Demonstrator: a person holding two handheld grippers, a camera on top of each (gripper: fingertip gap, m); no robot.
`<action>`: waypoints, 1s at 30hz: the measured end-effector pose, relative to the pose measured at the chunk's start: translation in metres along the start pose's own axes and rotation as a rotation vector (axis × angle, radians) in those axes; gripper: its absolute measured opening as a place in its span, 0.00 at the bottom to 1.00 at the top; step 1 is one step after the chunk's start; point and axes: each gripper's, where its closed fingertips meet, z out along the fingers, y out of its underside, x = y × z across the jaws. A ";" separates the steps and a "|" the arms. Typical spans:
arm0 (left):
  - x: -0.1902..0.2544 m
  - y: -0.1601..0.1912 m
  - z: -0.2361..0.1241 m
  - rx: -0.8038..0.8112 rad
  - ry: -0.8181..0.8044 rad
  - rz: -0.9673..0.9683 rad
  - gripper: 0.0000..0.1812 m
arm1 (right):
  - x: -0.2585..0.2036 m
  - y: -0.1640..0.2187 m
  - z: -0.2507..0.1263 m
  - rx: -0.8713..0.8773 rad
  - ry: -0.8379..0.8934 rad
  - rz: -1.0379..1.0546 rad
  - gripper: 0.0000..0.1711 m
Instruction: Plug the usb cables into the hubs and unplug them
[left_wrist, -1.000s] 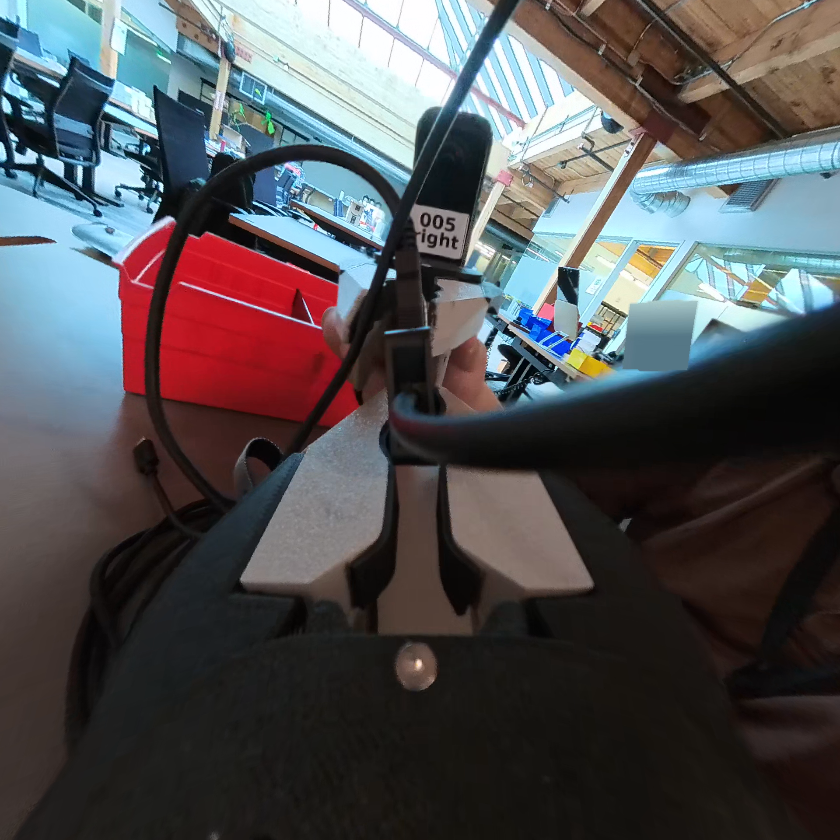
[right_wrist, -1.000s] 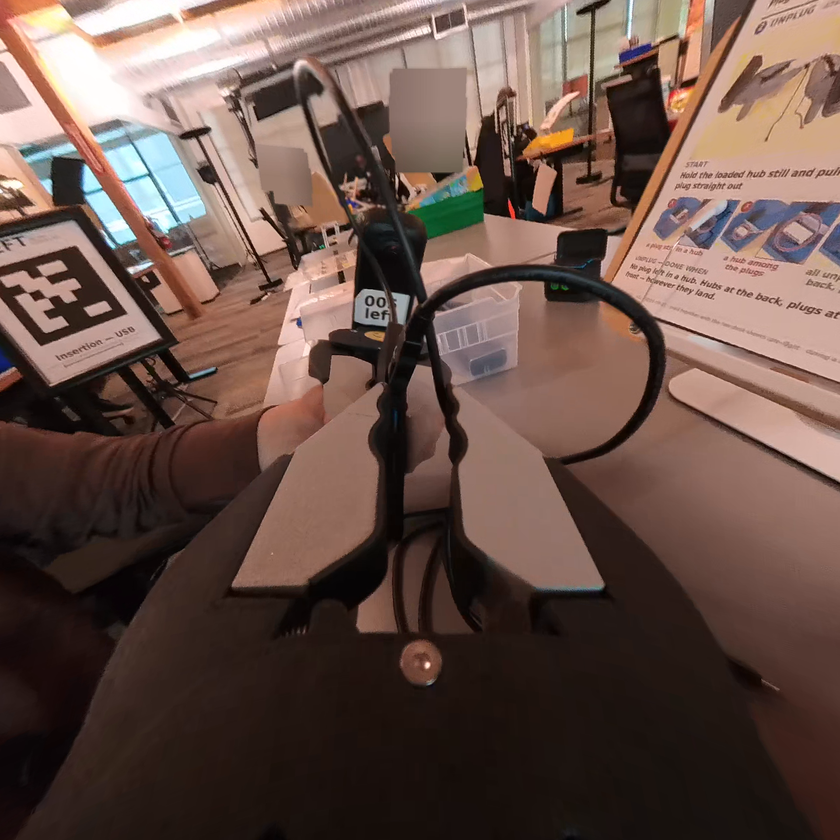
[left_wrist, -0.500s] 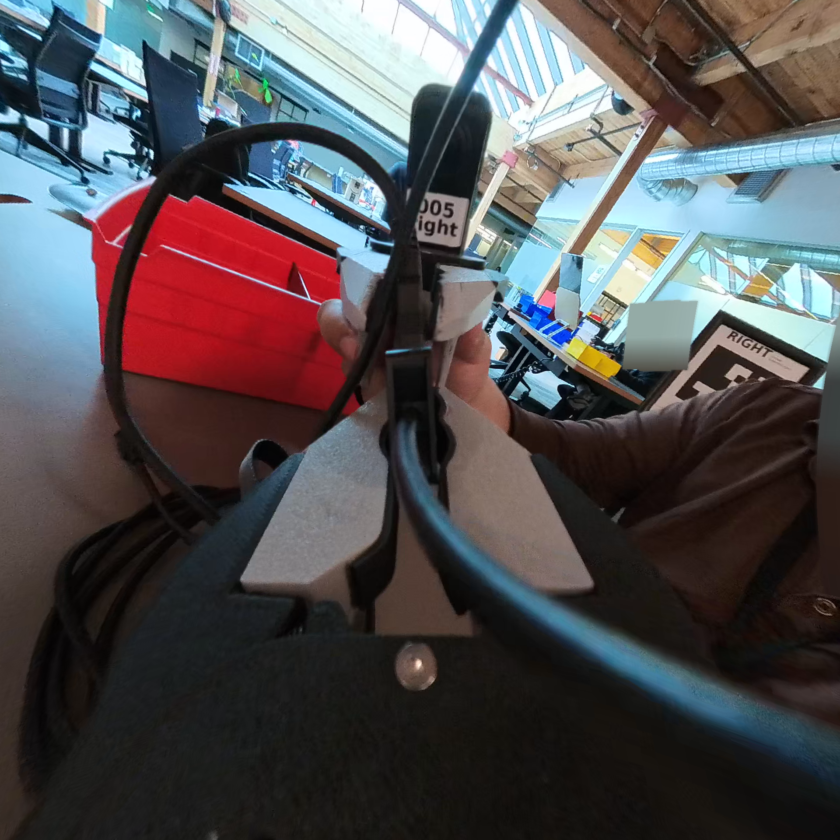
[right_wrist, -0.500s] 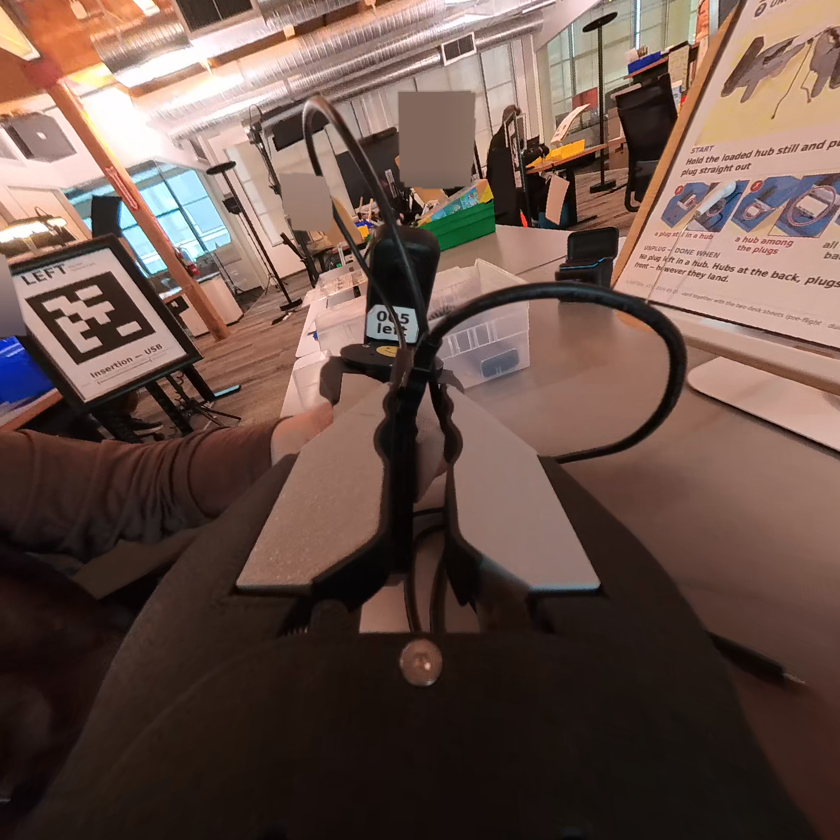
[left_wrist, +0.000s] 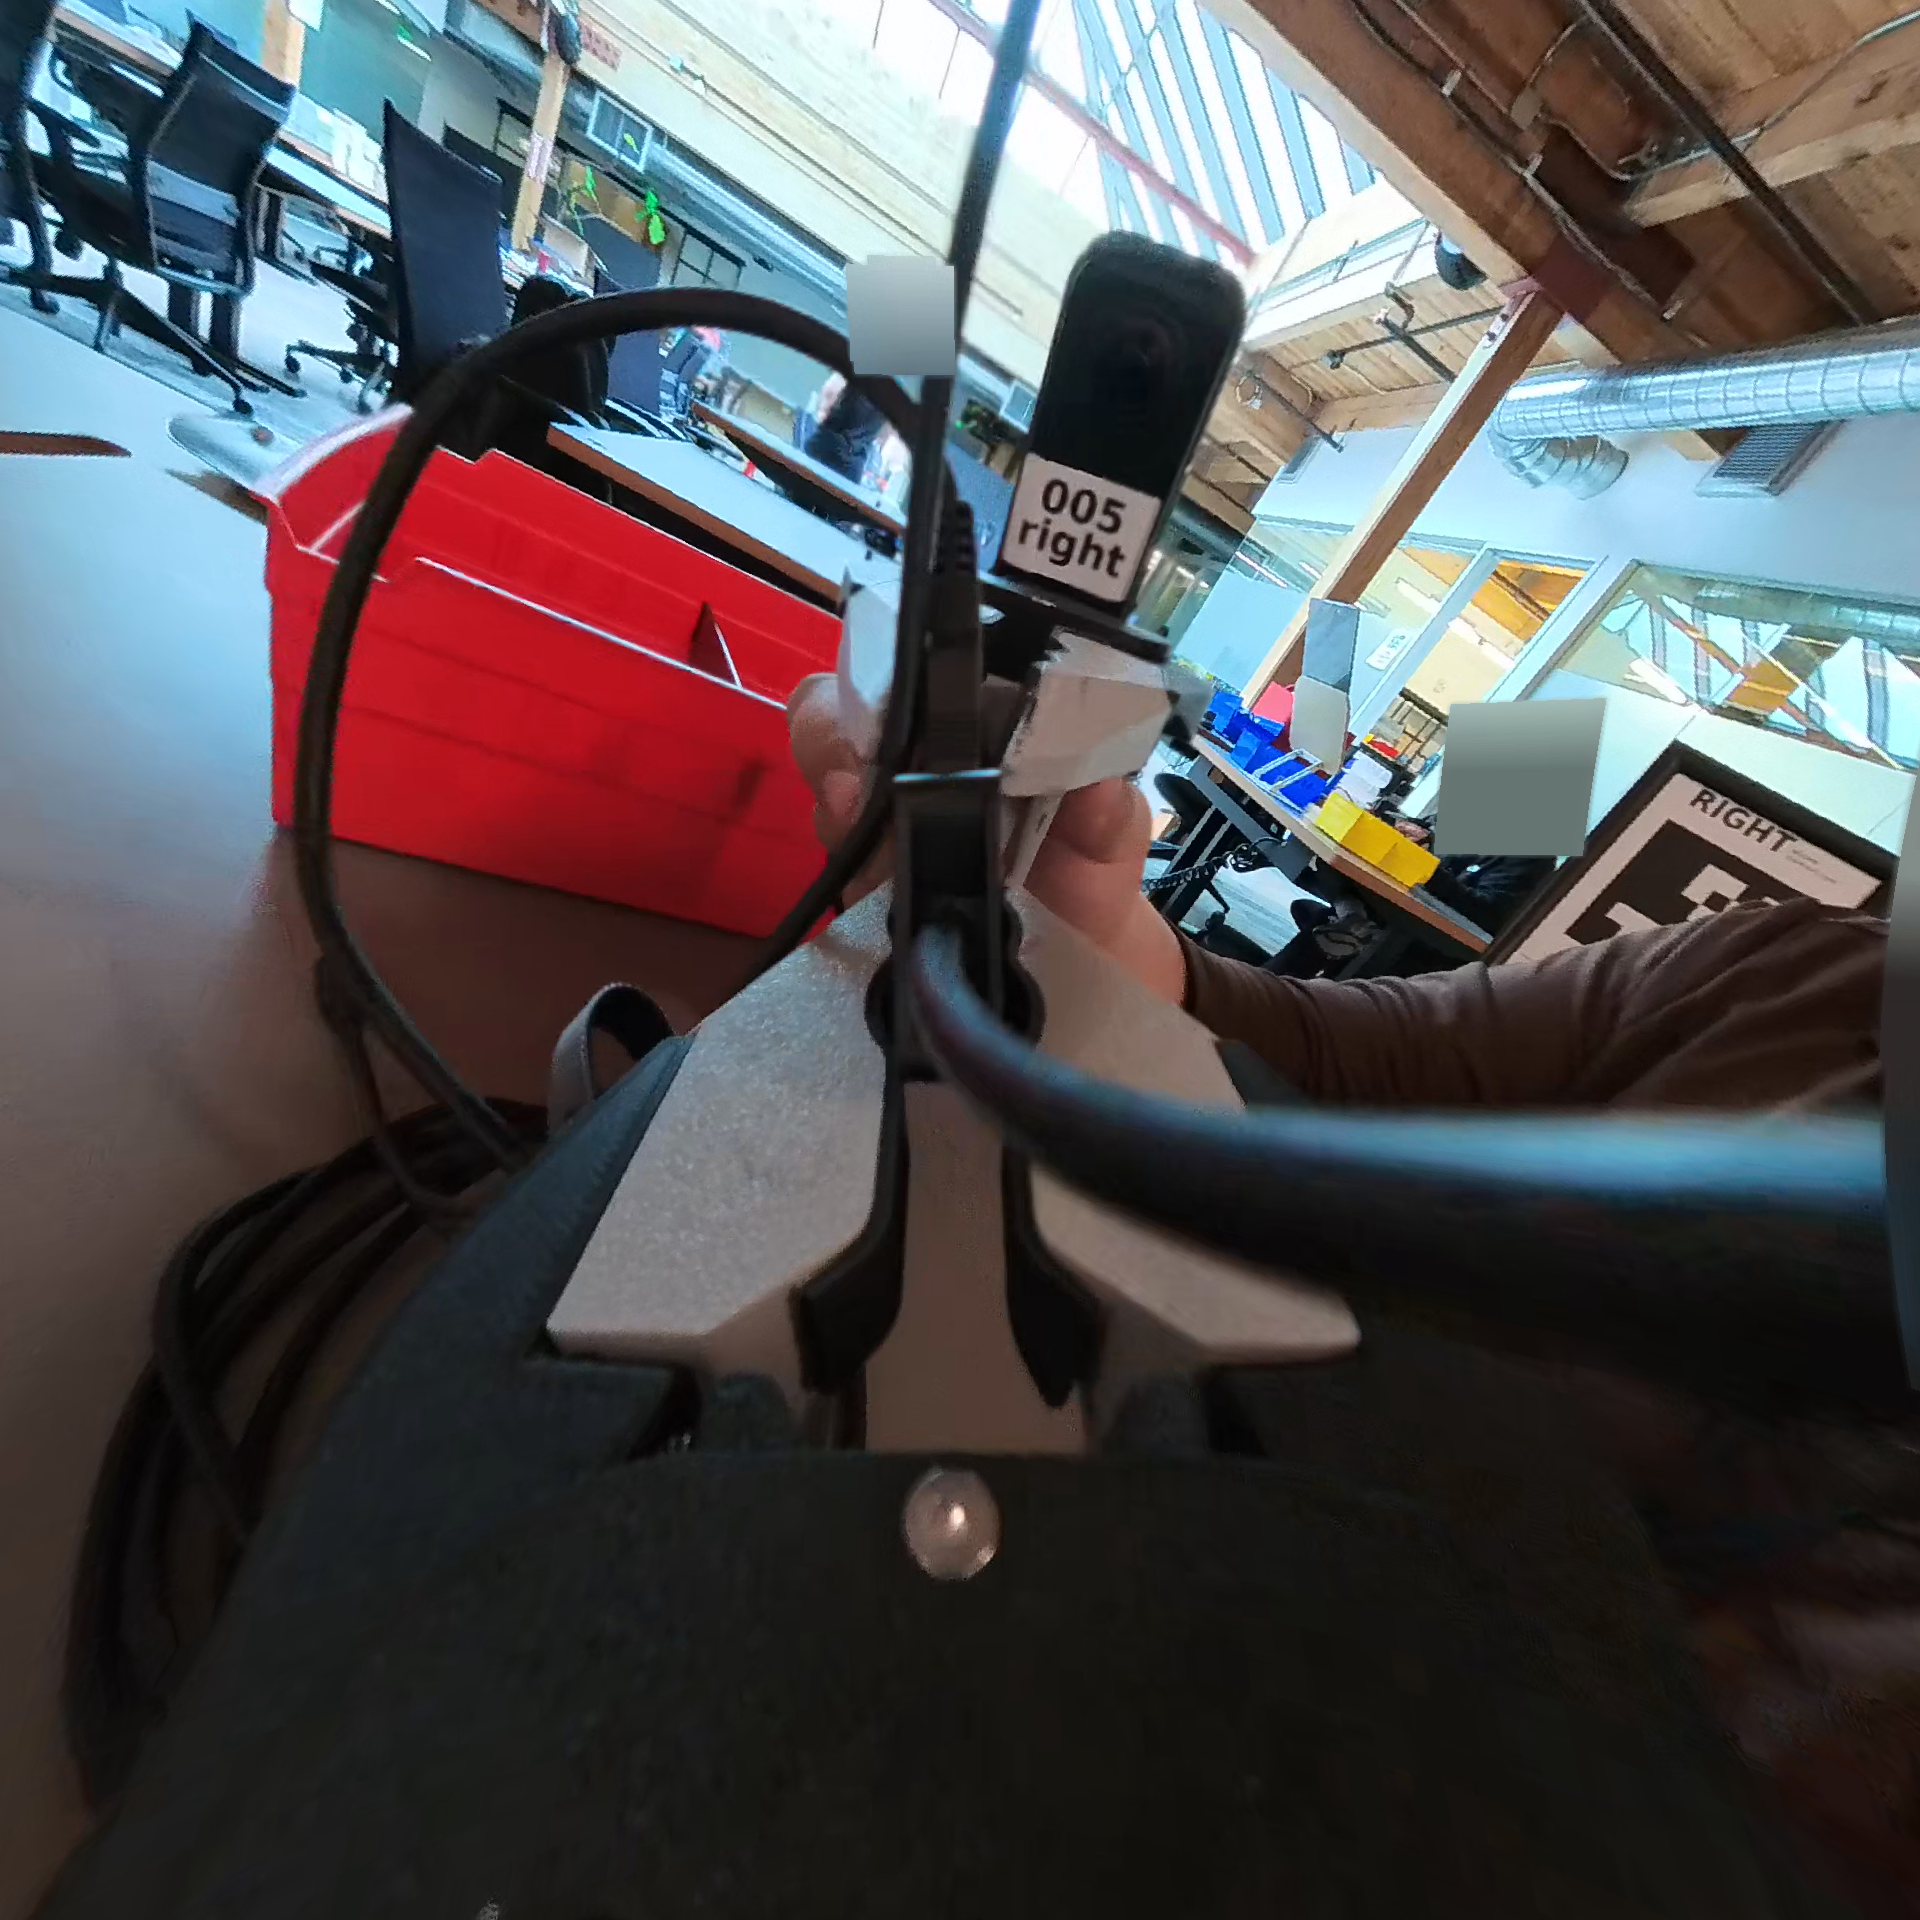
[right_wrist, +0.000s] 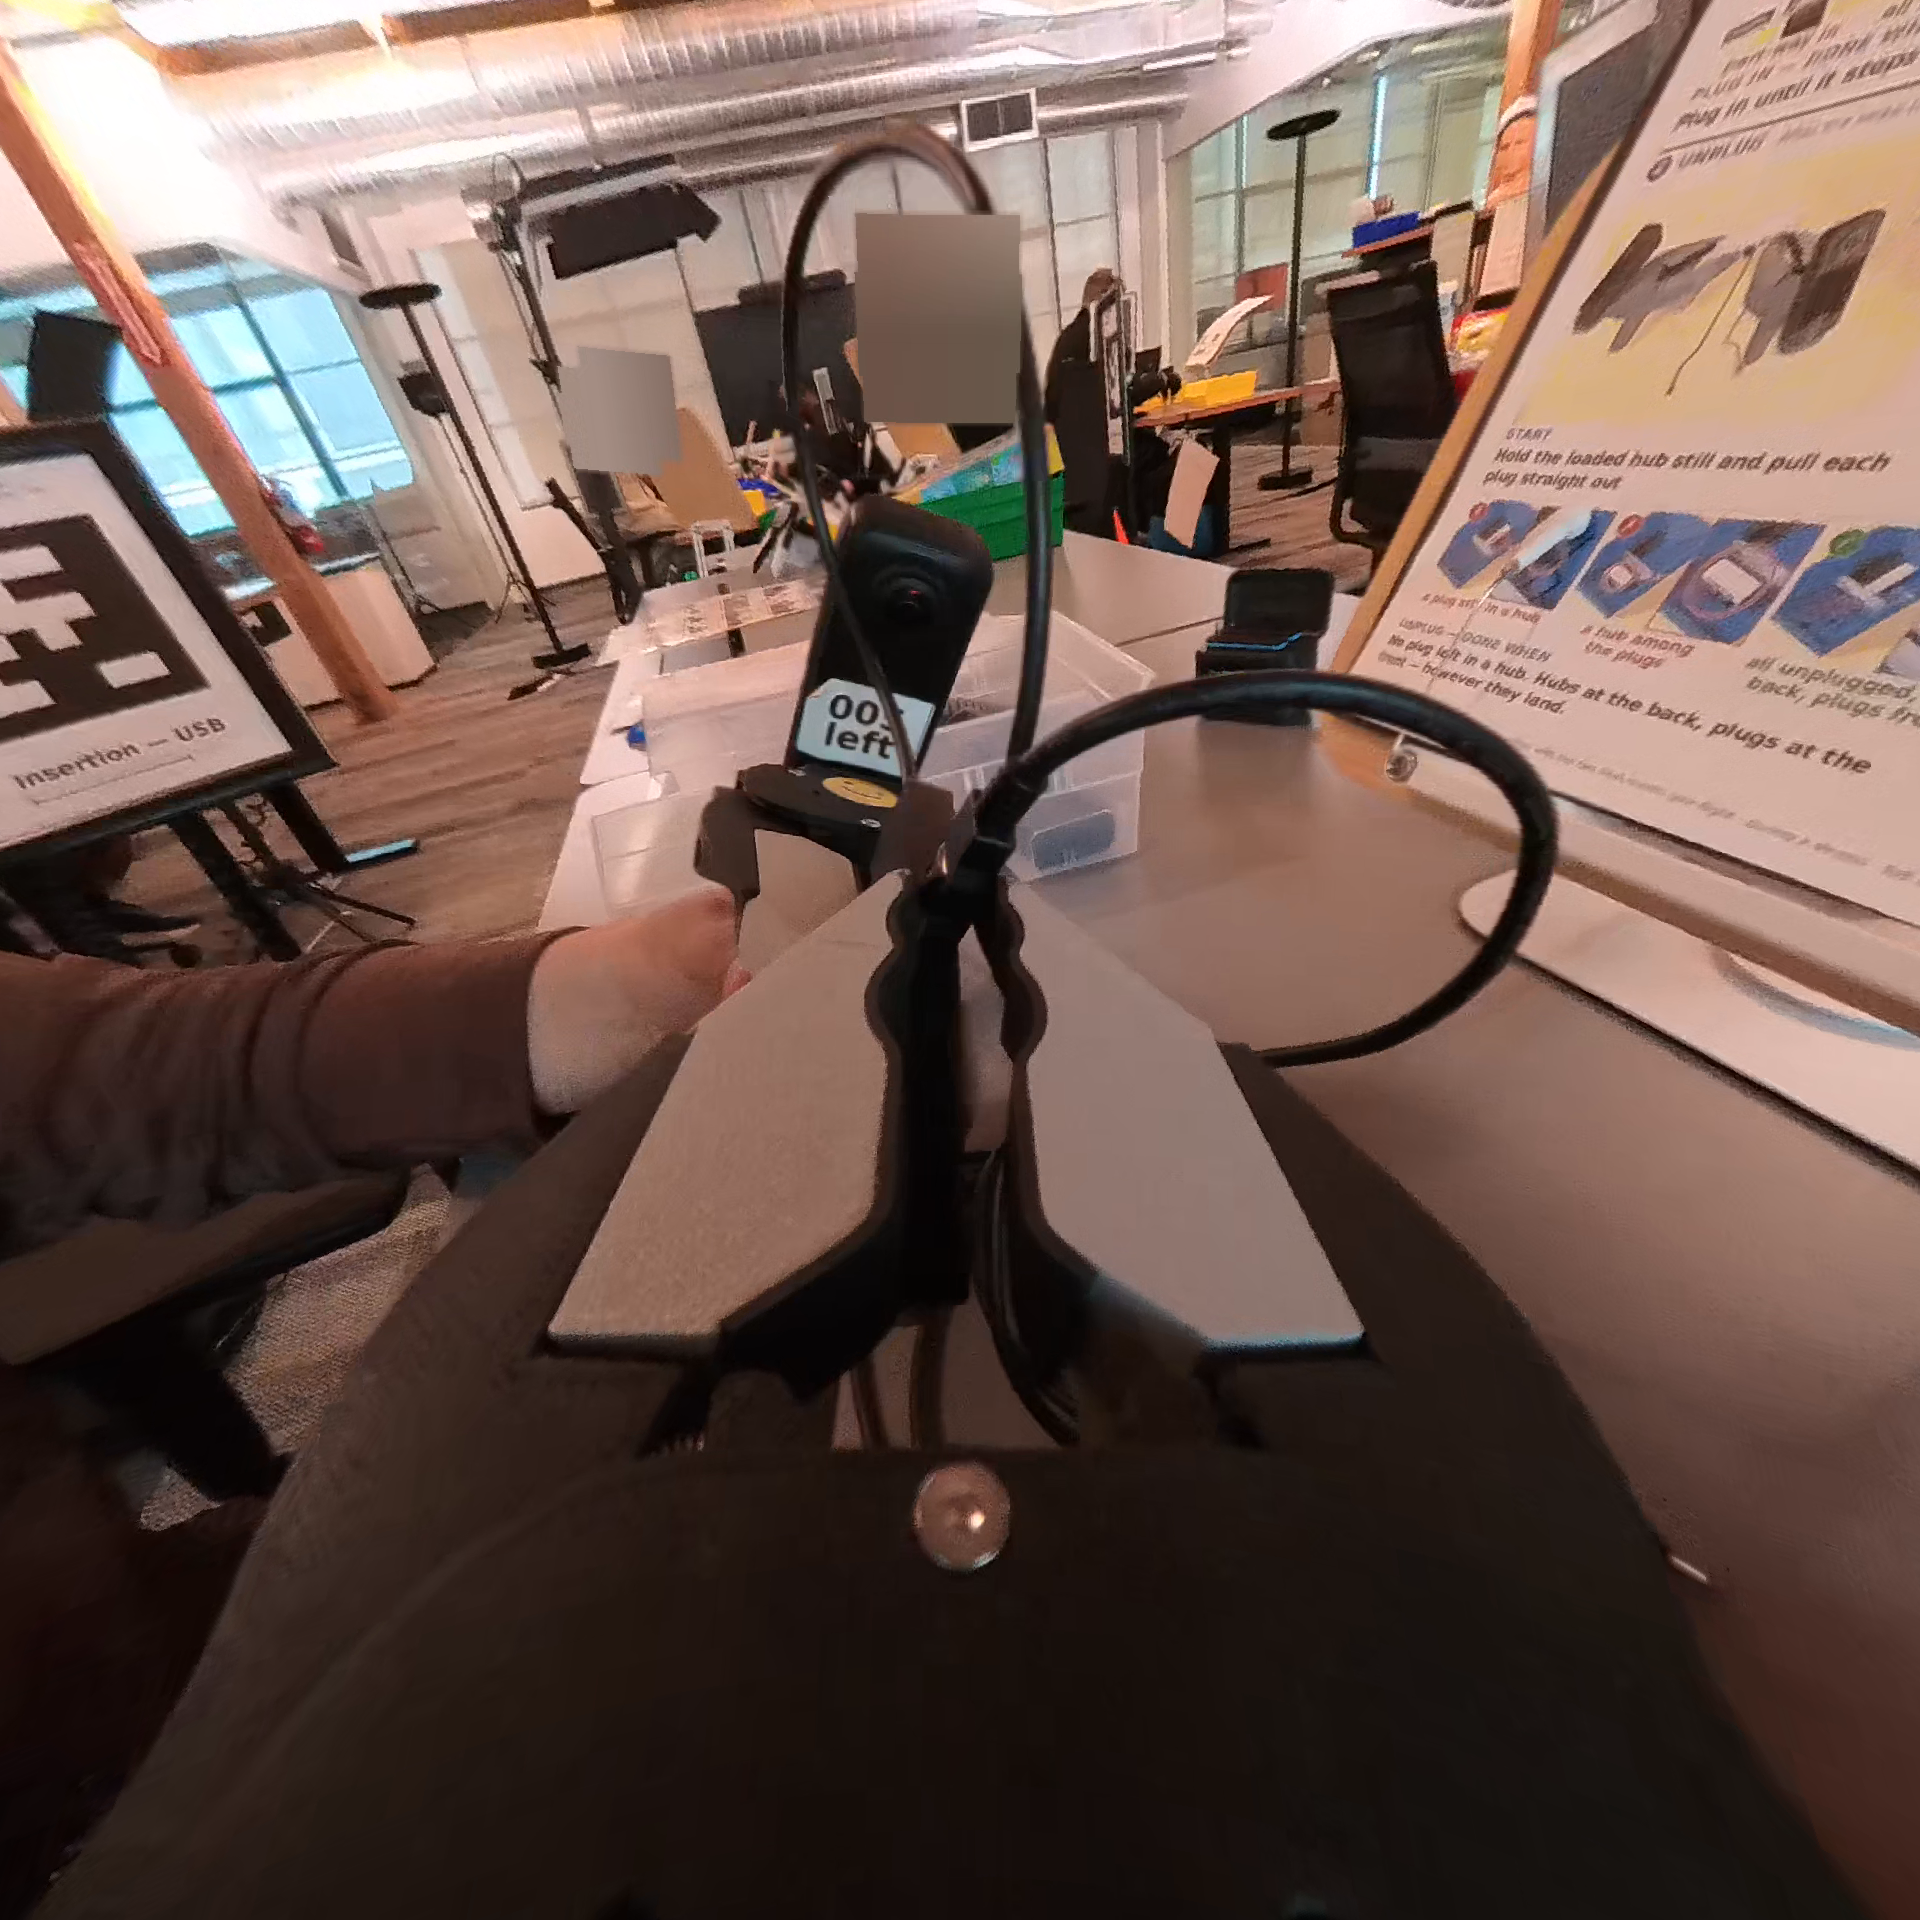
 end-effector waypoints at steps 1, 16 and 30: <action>0.001 -0.001 -0.001 0.002 0.006 -0.002 0.06 | -0.002 -0.001 0.000 0.004 -0.010 0.005 0.06; 0.010 -0.020 -0.016 0.088 0.043 0.030 0.05 | -0.009 -0.011 -0.009 0.062 -0.147 0.160 0.04; 0.001 -0.024 -0.019 0.120 -0.004 0.015 0.05 | -0.001 -0.004 -0.007 0.024 -0.080 0.109 0.04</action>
